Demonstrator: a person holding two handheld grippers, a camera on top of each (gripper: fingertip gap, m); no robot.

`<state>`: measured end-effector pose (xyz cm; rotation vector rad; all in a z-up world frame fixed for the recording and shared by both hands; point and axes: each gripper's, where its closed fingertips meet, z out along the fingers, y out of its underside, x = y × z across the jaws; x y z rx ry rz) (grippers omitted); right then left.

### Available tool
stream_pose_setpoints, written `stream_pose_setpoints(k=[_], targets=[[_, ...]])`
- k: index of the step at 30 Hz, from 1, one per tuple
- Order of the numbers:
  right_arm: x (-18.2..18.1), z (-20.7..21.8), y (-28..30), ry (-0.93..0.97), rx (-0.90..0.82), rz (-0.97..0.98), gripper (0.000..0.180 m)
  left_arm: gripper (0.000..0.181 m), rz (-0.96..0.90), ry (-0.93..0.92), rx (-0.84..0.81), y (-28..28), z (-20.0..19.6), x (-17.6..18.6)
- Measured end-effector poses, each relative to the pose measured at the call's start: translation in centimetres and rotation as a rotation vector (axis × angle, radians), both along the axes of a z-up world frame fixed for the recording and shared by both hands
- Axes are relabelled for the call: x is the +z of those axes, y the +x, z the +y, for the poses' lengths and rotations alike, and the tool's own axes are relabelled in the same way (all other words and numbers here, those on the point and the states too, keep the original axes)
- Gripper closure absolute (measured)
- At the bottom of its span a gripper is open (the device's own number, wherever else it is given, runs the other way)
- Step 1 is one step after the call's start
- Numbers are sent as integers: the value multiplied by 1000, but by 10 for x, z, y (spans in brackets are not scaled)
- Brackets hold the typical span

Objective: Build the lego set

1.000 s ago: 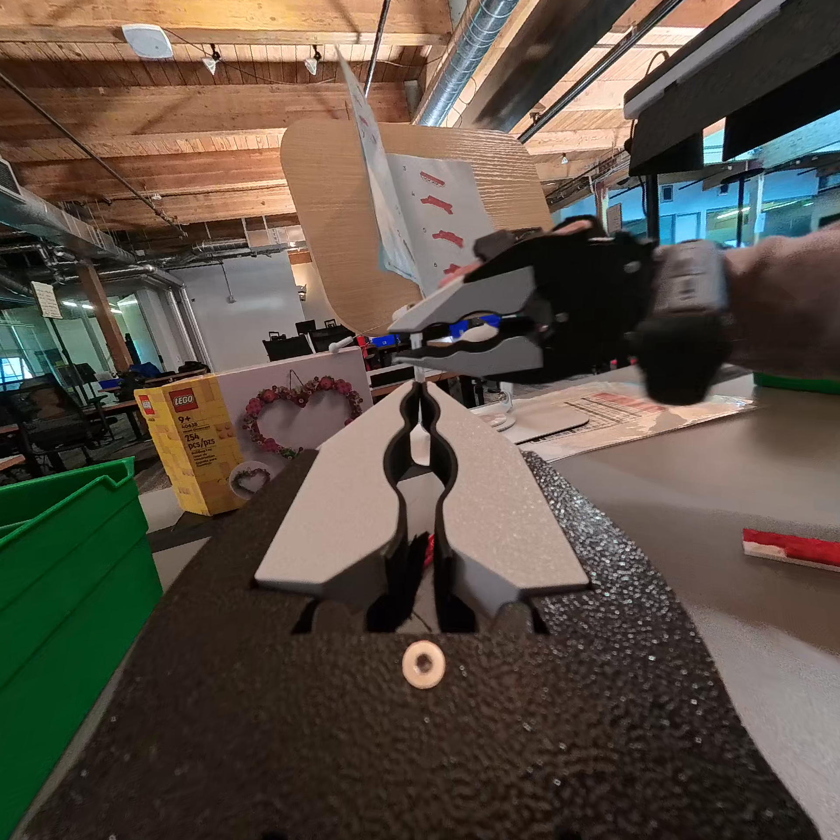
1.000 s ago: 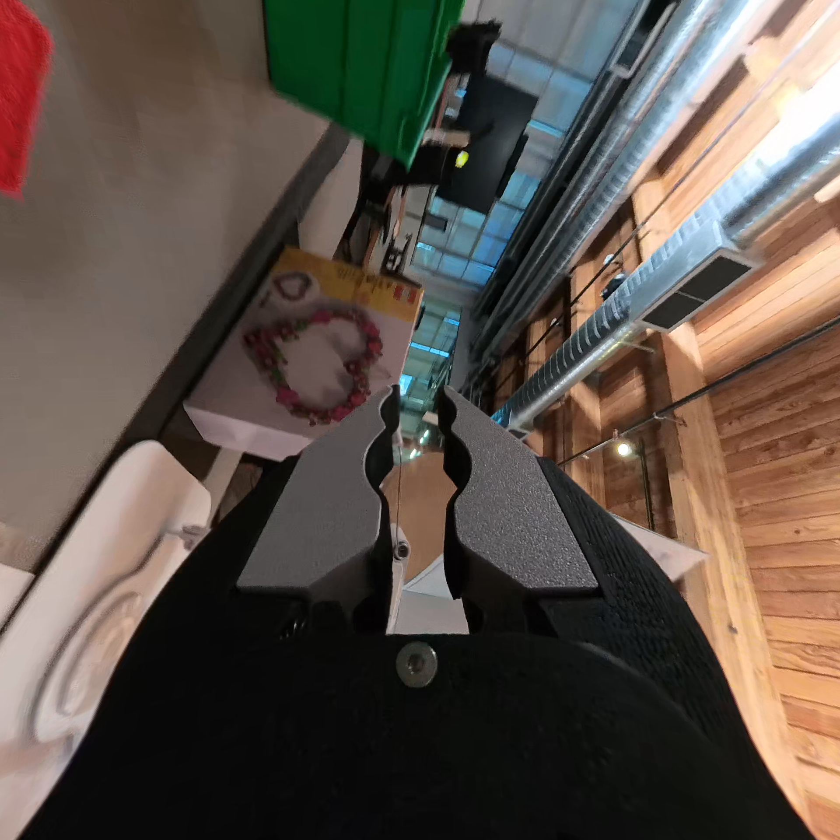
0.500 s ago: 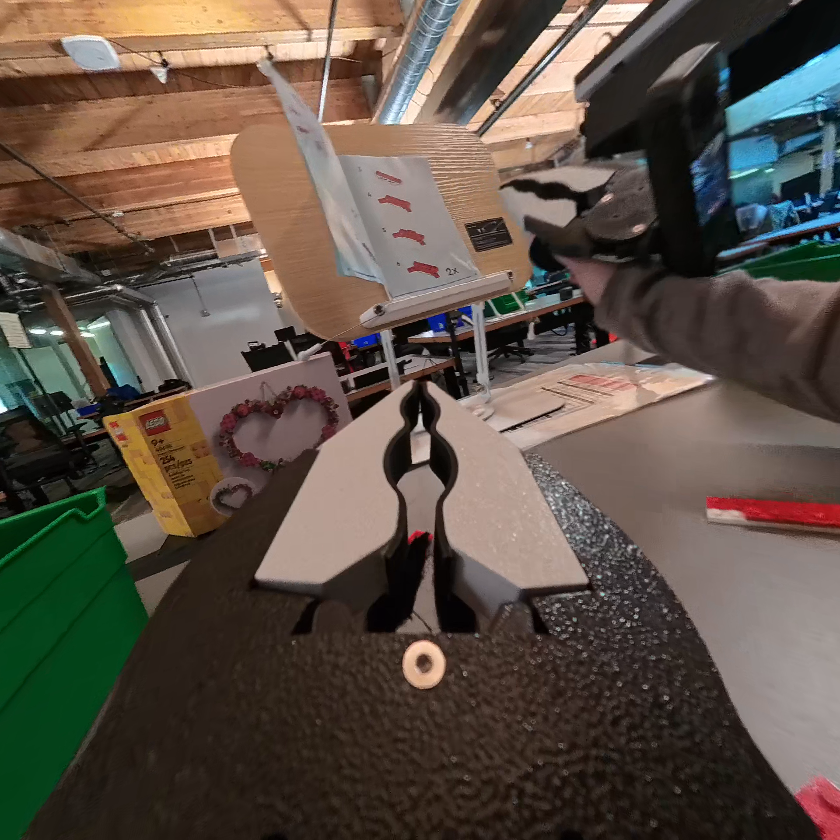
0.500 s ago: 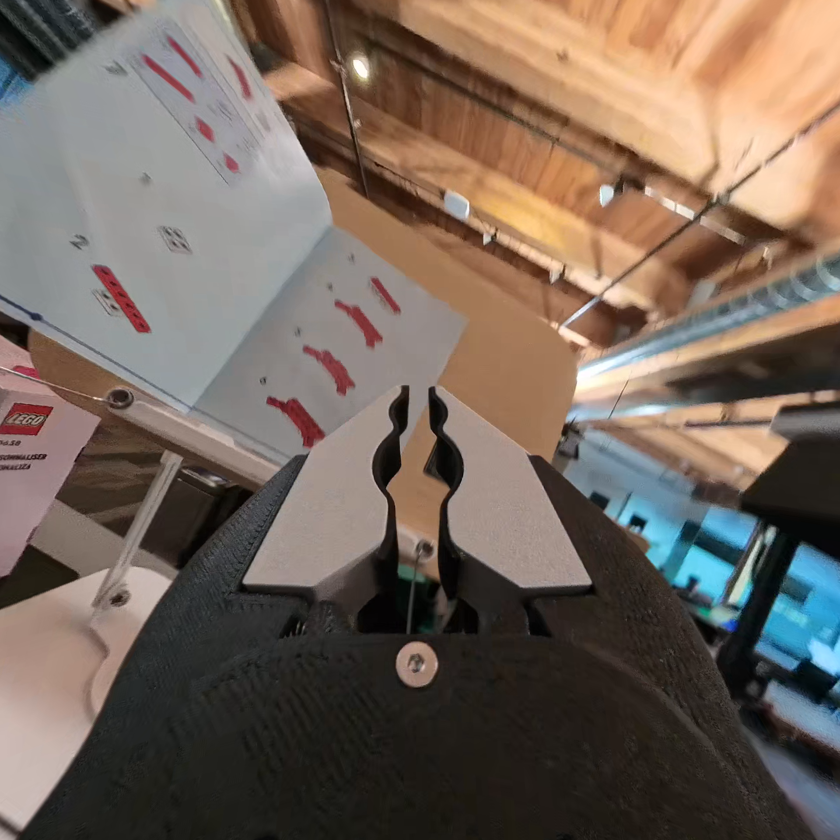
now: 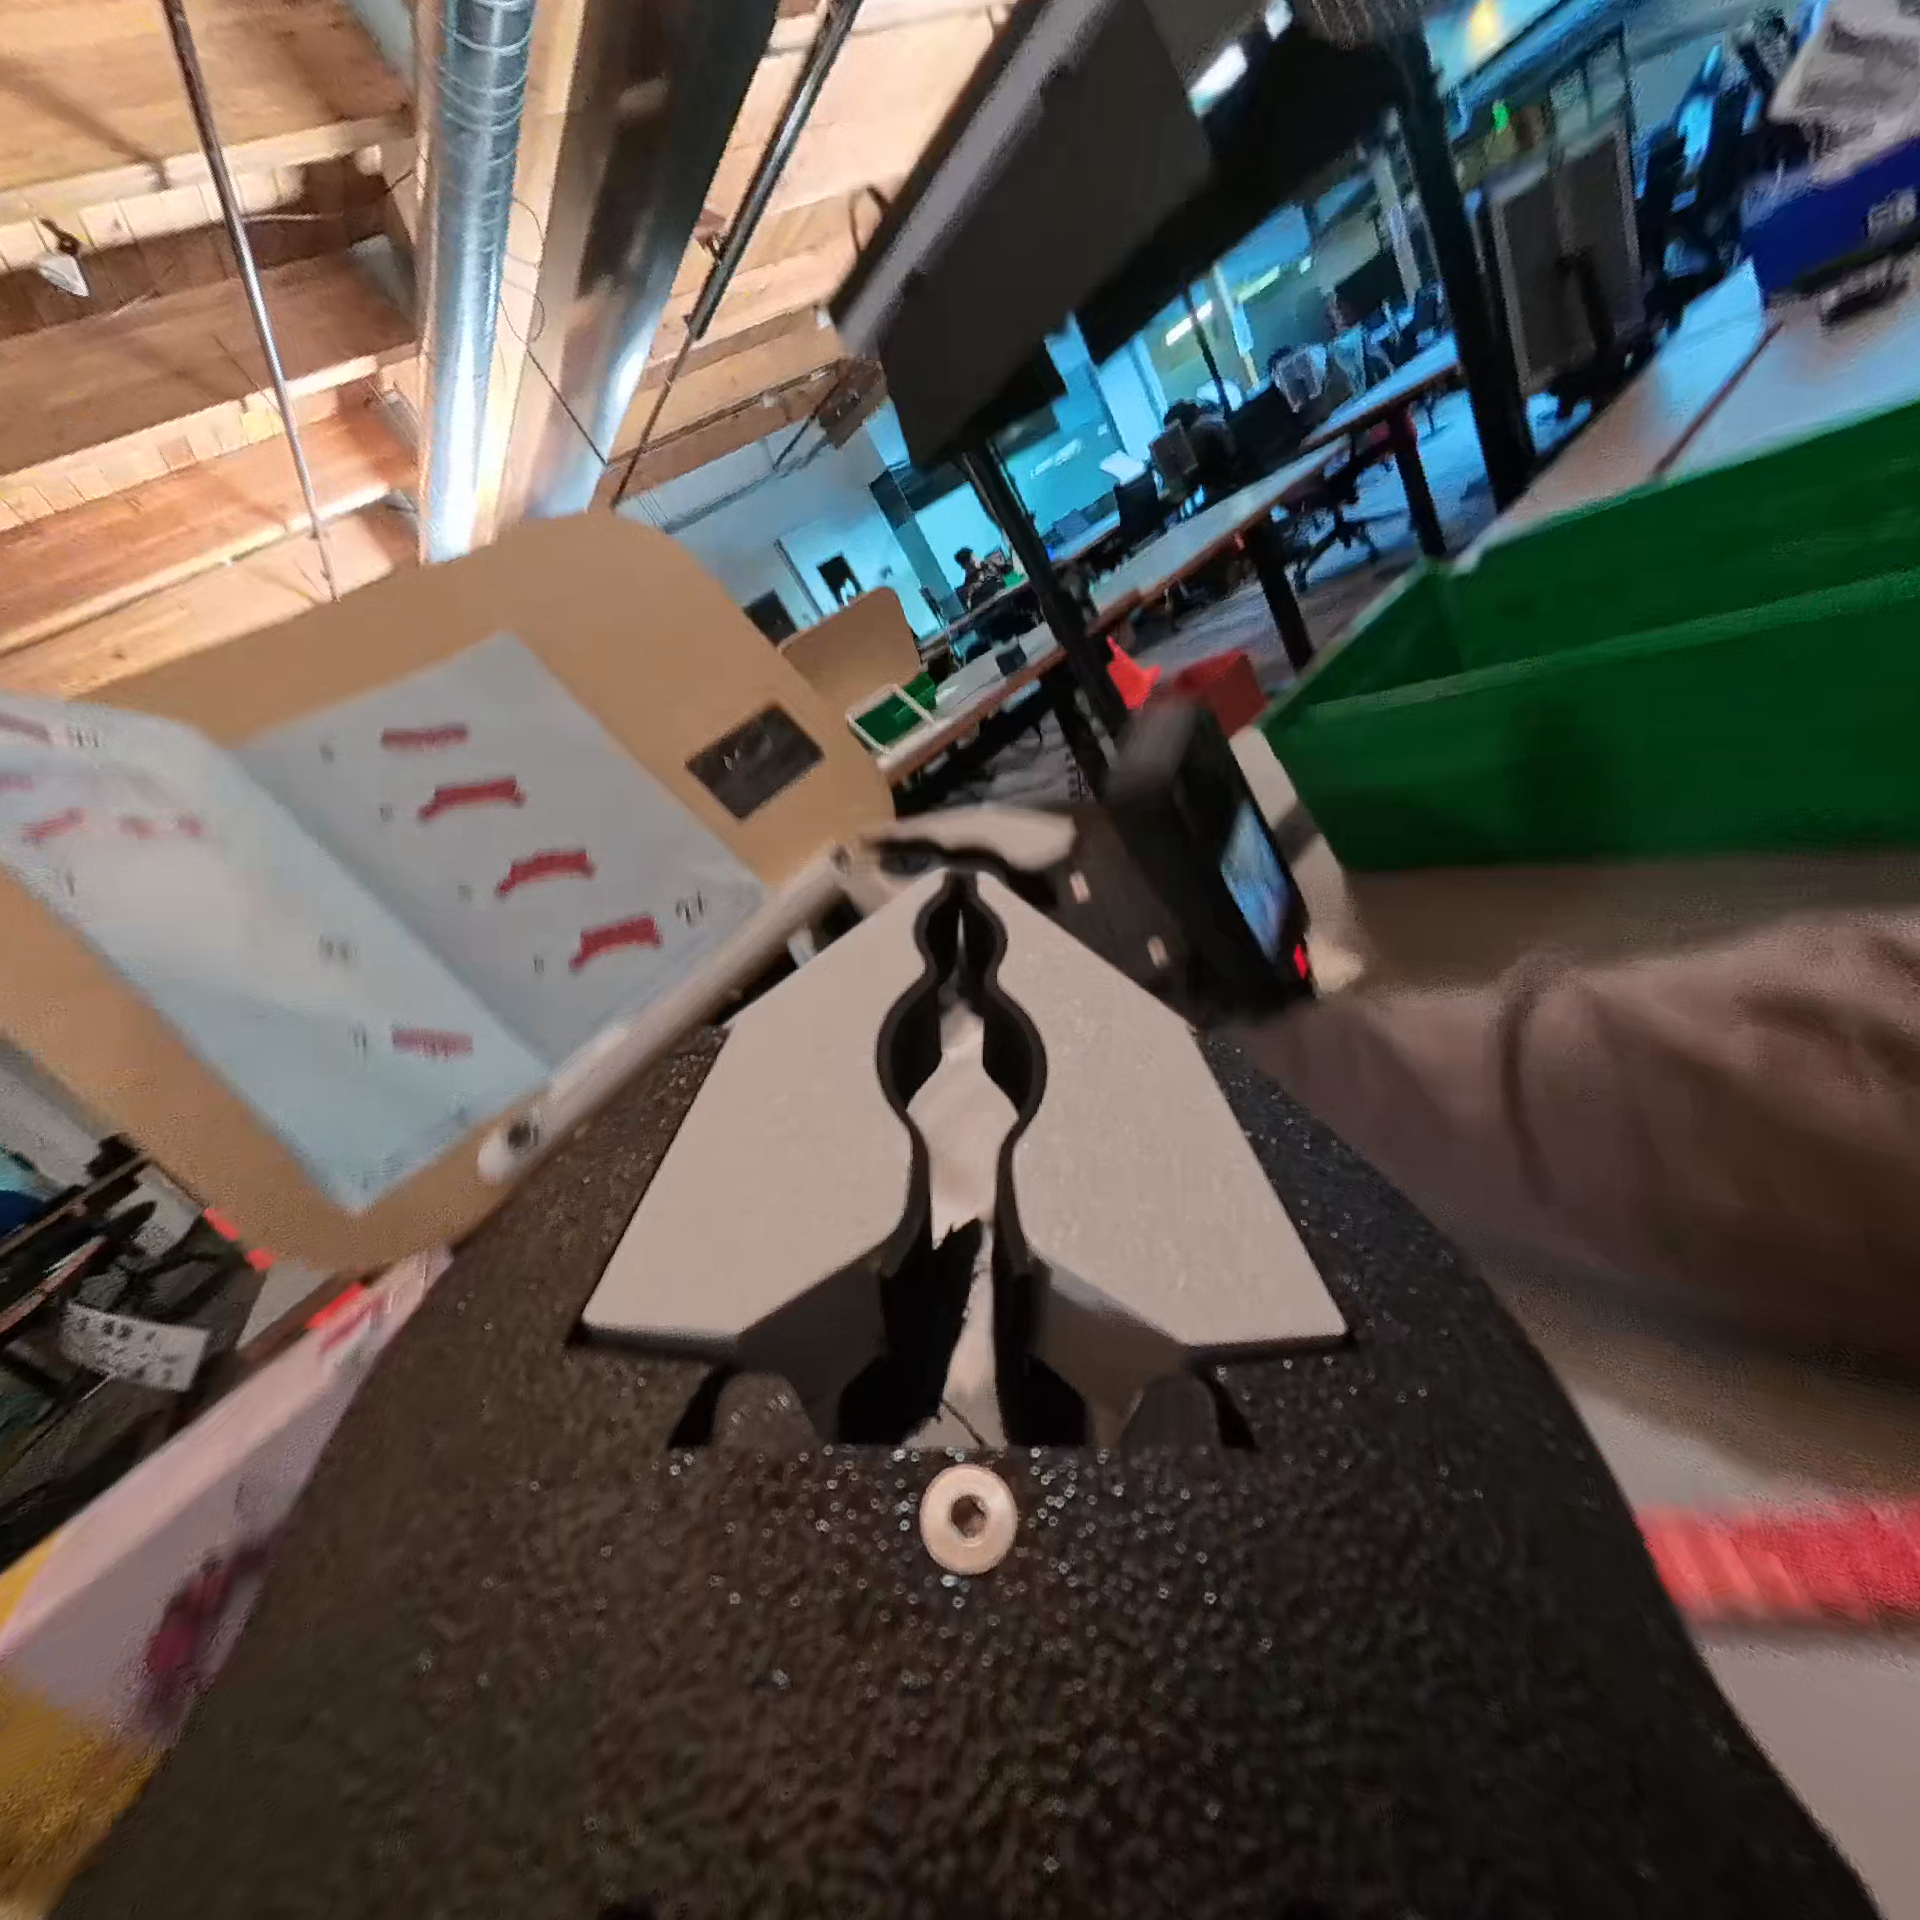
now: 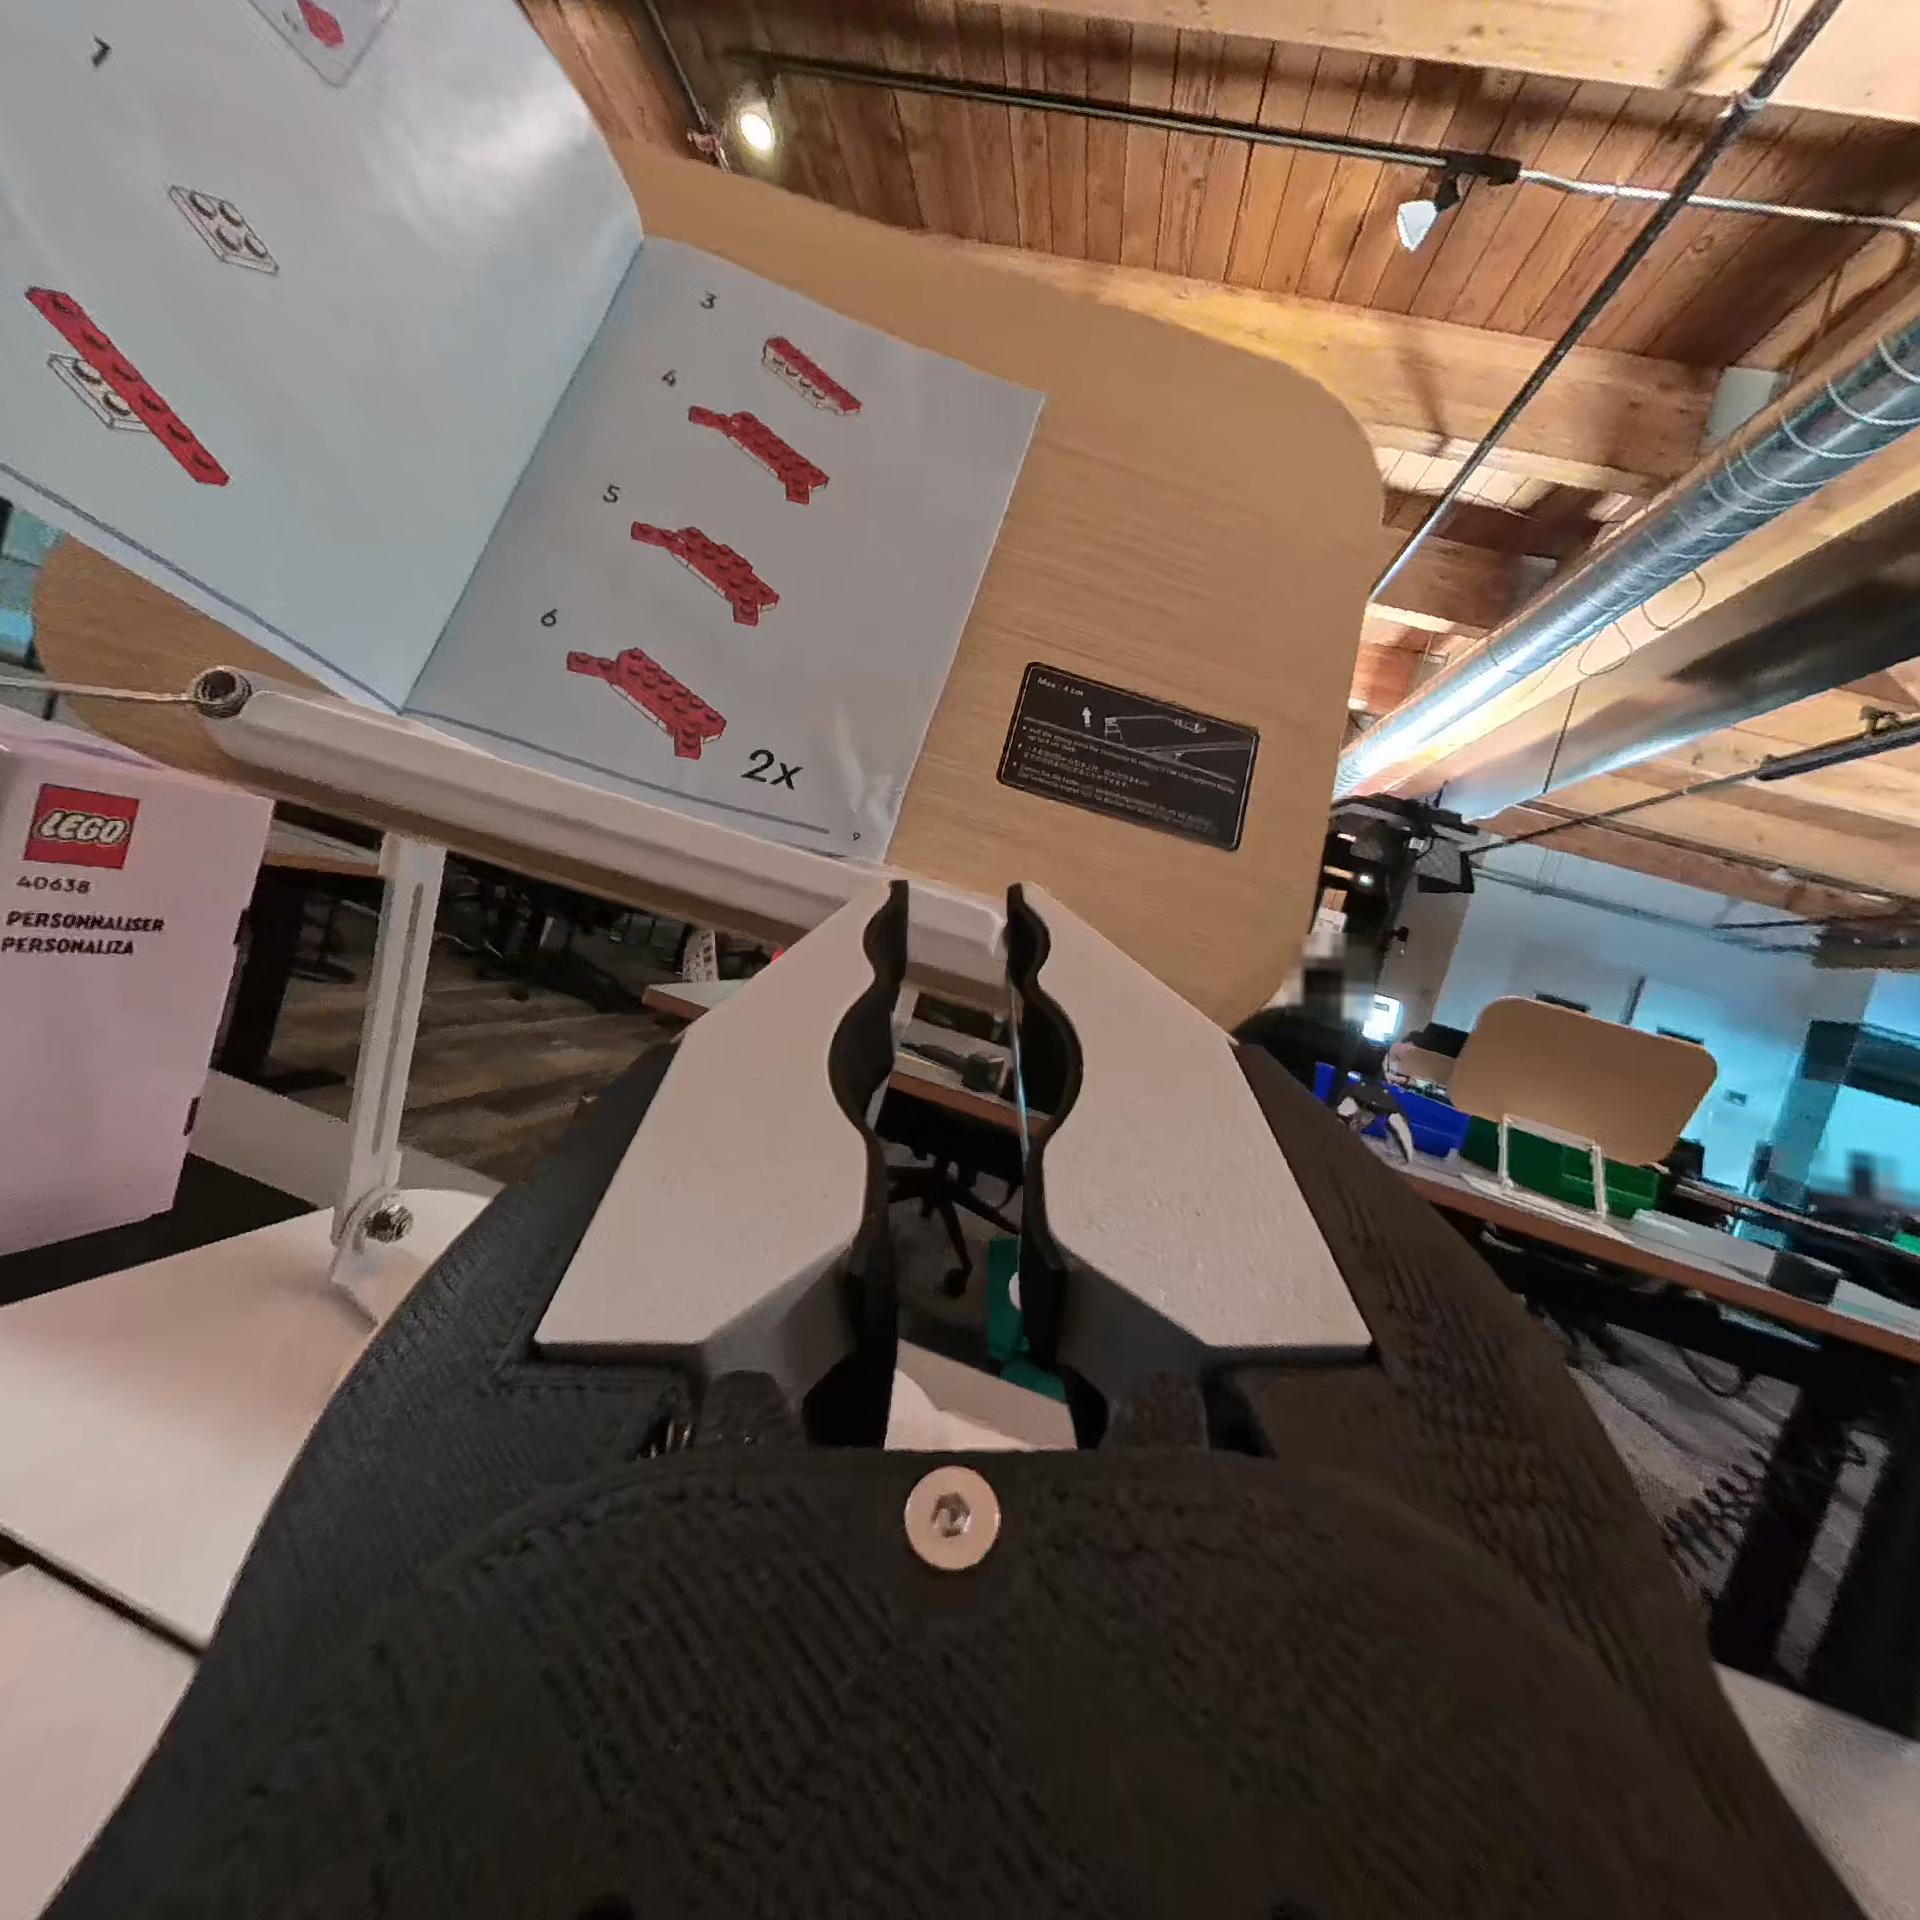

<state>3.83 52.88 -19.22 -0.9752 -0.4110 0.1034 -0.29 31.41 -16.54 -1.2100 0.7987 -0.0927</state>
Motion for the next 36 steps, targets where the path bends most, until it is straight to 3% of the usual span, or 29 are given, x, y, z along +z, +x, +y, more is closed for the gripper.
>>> stream_pose_setpoints(k=[3,6,9,13,20,30,36], targets=[[-9,4,-5,-22,12,-10,156,181,-55,39,-24,18,41,49],[-1,-6,-17,15,115,1,146,181,-44,69,73,14,96,73],[11,-20,-36,-3,362,87,119,181,-54,-3,183,-4,151,67],[11,-9,-47,-135,464,121,101,181,-13,-87,316,-34,196,45],[6,7,-51,-322,492,143,96,181,-39,-159,414,-70,219,31],[10,8,-62,-498,527,129,102,181,-74,-217,395,-80,220,17],[8,11,-56,-471,480,123,126,181,-51,-228,380,-77,221,14]])
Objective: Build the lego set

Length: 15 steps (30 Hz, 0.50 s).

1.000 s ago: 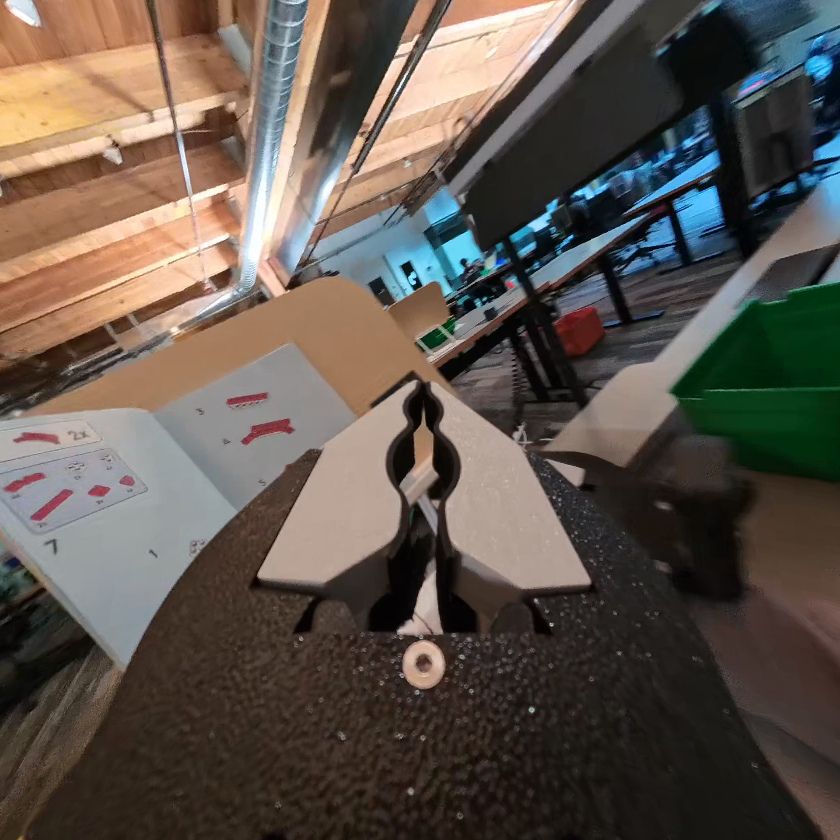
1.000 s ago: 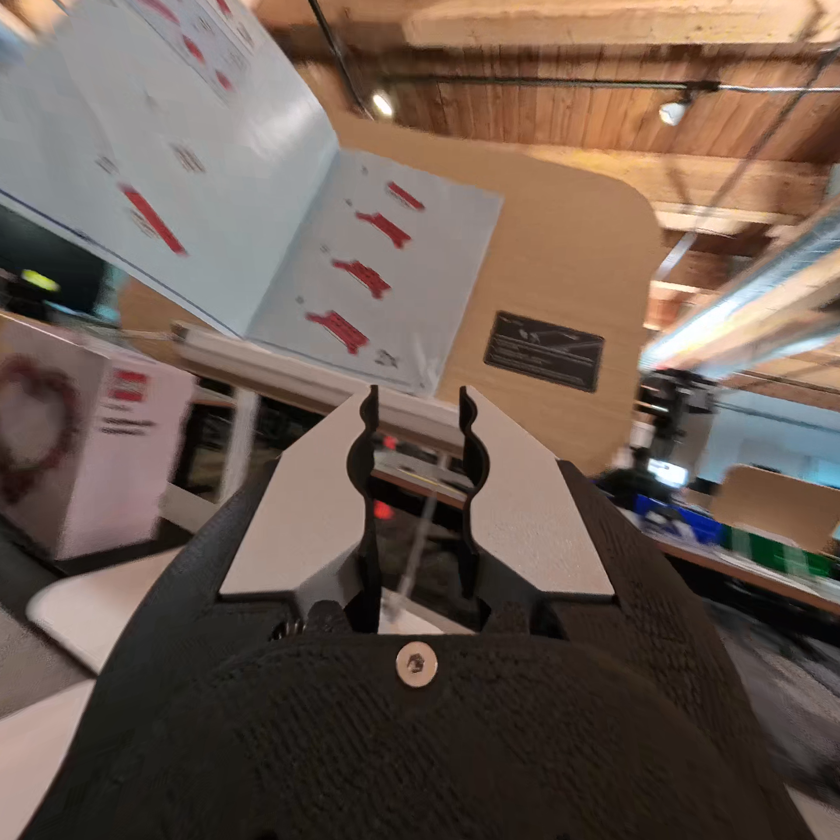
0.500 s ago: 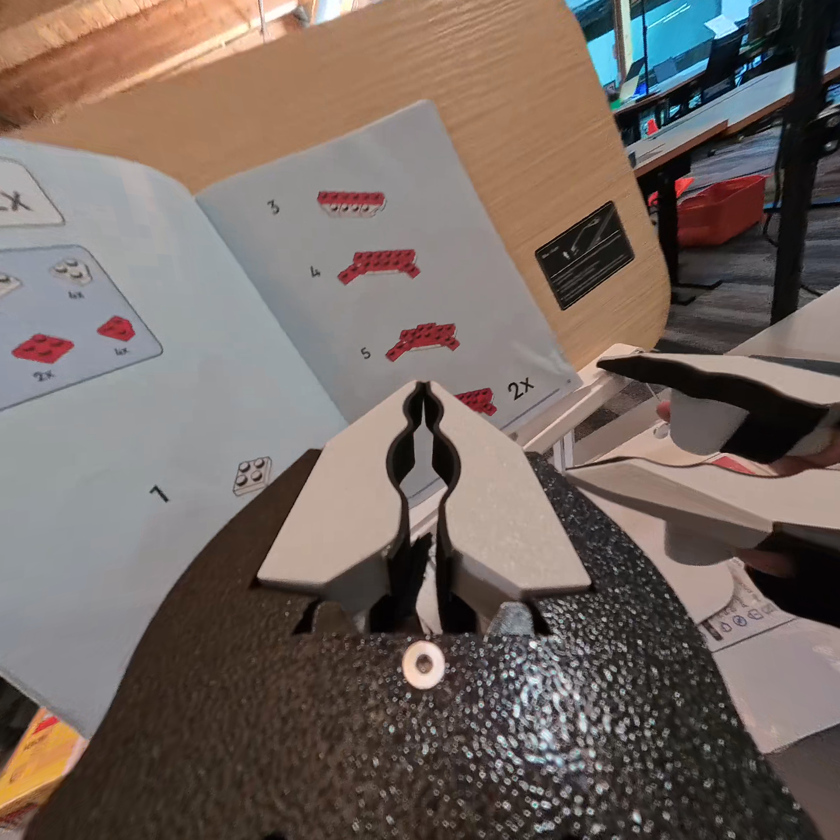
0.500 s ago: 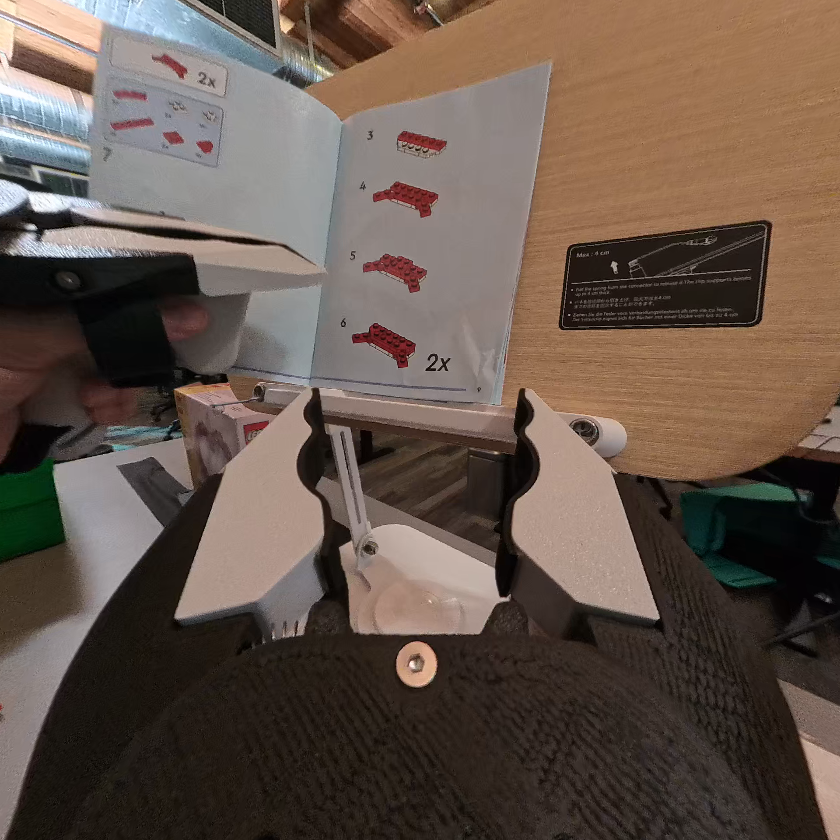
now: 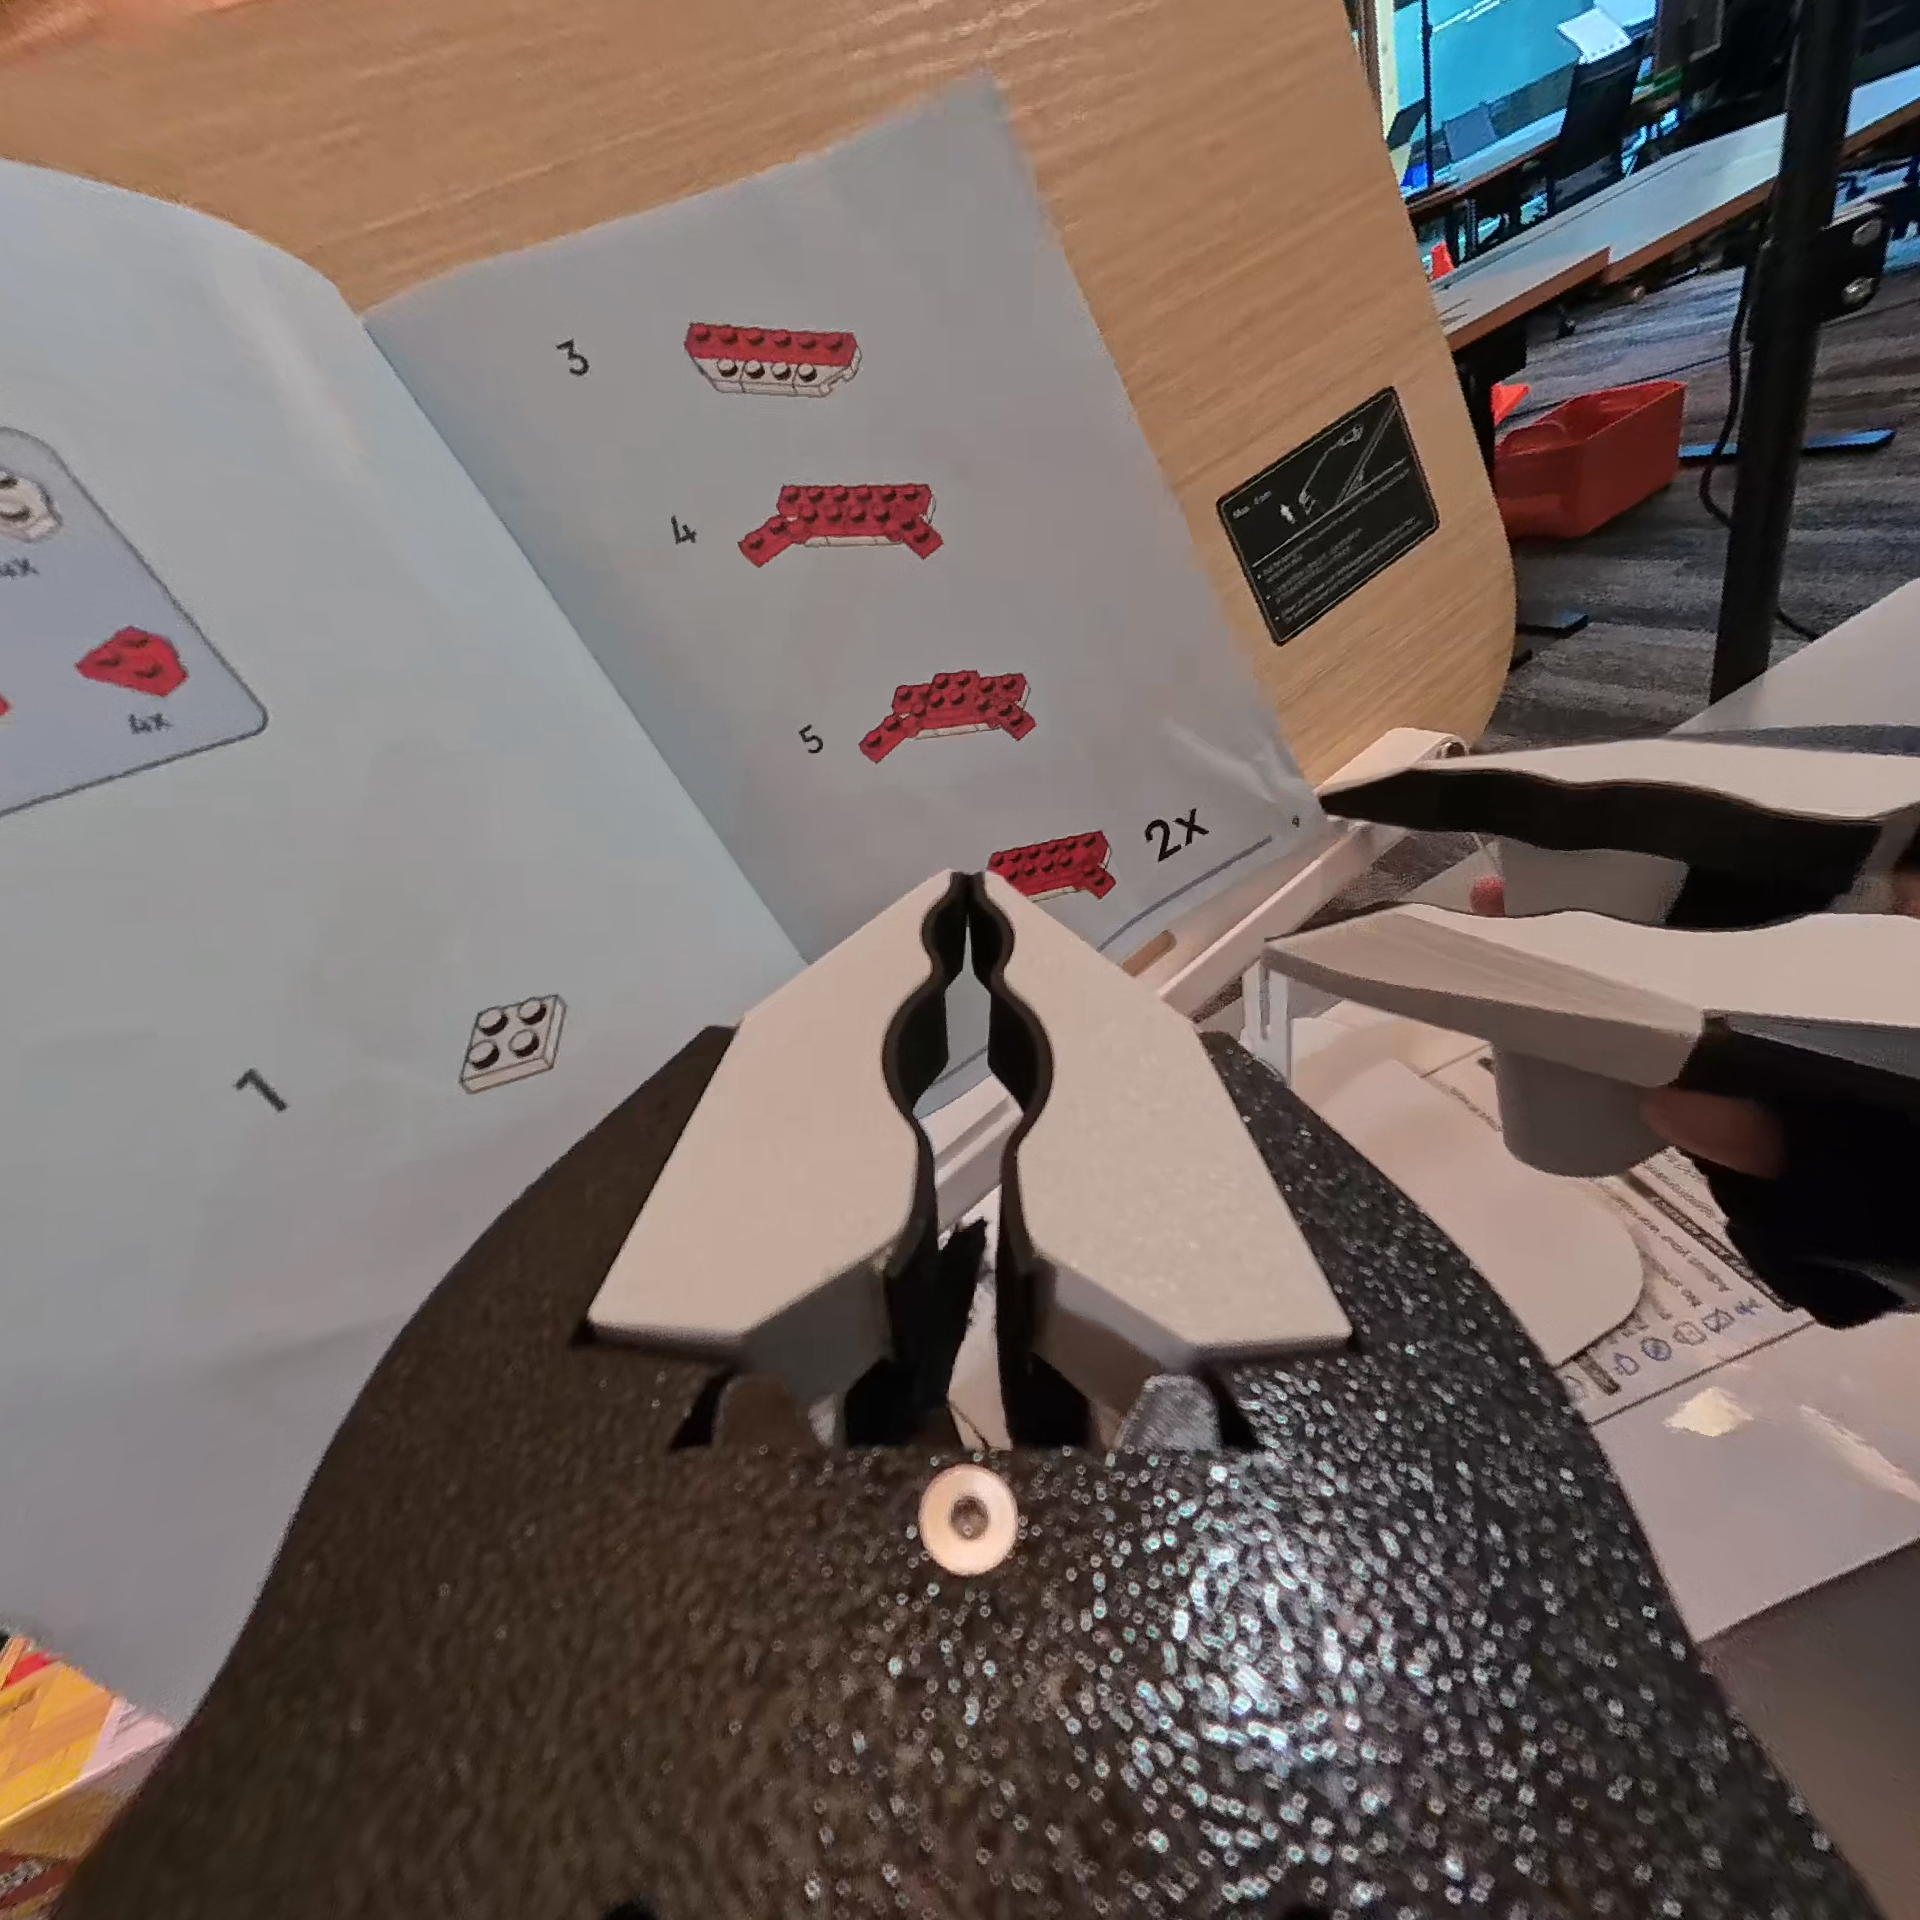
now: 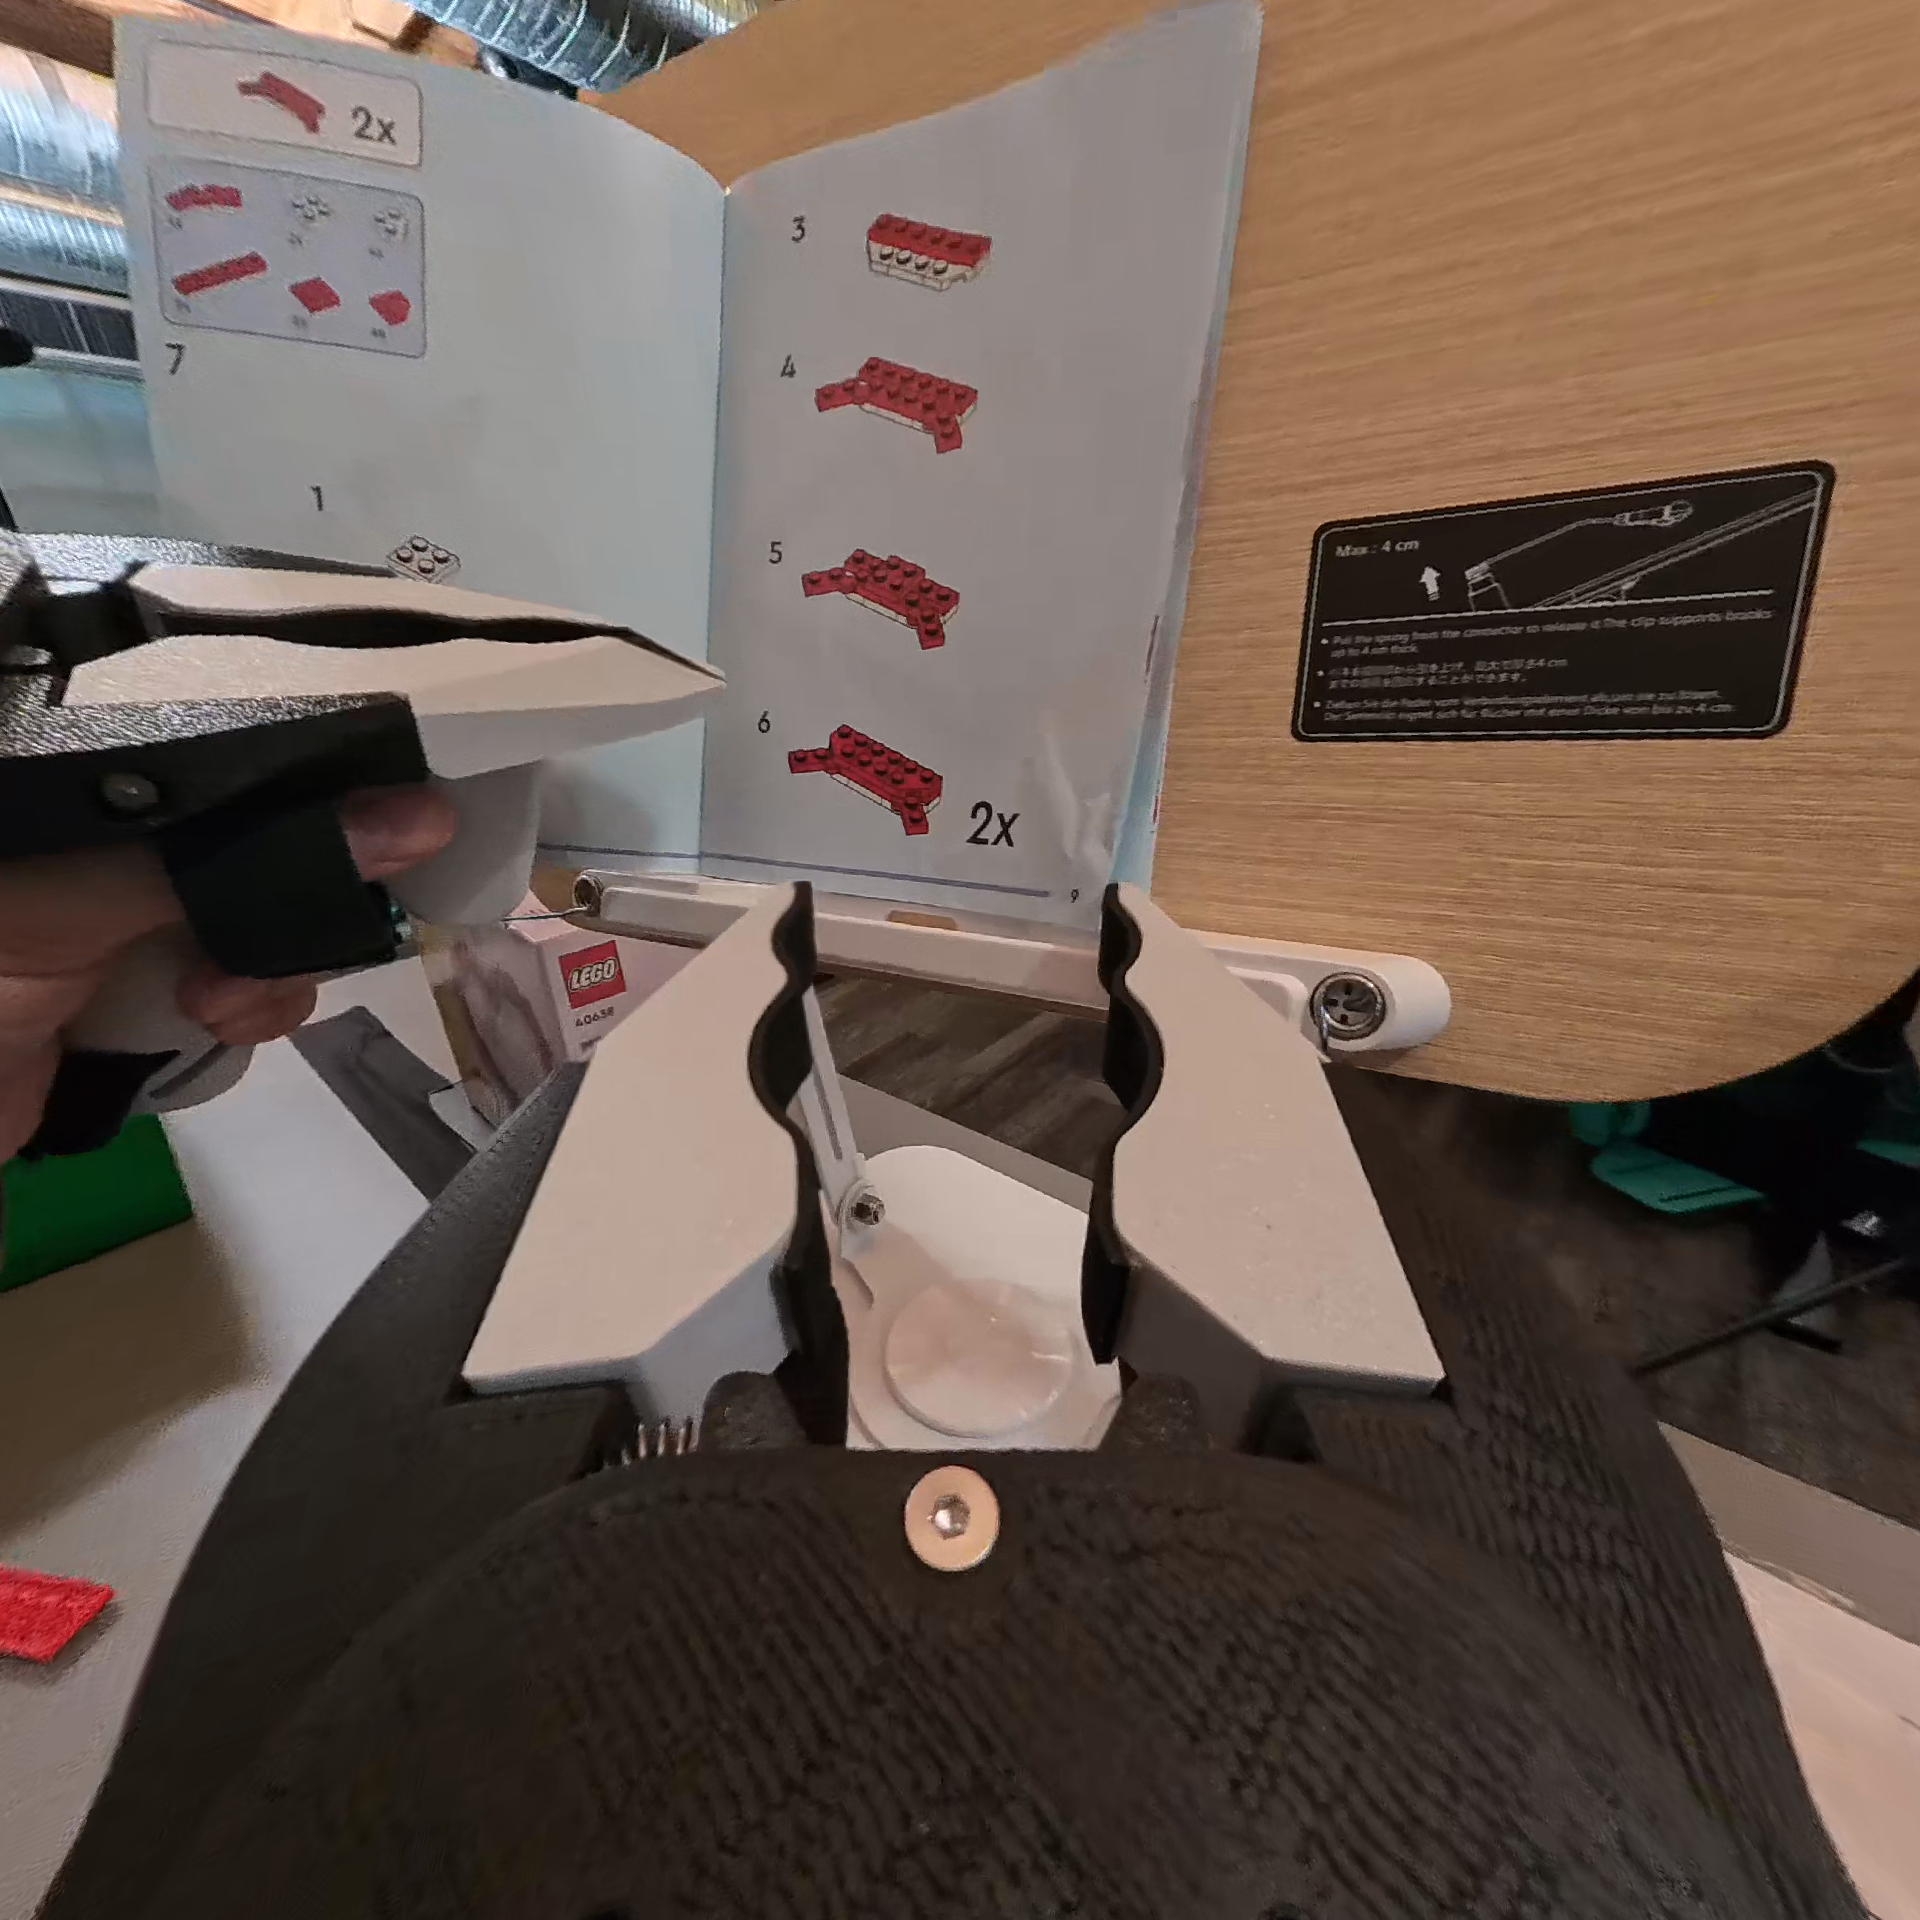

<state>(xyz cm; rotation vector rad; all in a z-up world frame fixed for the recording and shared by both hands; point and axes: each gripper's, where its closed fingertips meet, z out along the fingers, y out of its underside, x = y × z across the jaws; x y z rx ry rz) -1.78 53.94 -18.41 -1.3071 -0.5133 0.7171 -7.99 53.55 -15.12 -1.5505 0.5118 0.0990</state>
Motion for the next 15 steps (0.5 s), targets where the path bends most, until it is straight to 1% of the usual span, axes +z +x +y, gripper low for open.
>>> stream_pose_setpoints(k=[2,6,10,14,15], targets=[[-1,1,2,-9,-4,9,133,181,-6,-12,-11,2,1,0],[1,4,8,-19,-49,12,159,181,-13,-39,-36,7,2,-2],[4,6,12,-6,-105,-12,178,181,-30,-56,-72,12,0,-3],[4,3,8,31,-121,-52,180,181,-86,-65,-149,24,-5,1],[5,2,7,42,-122,-62,180,175,-98,-70,-158,26,-5,2]])
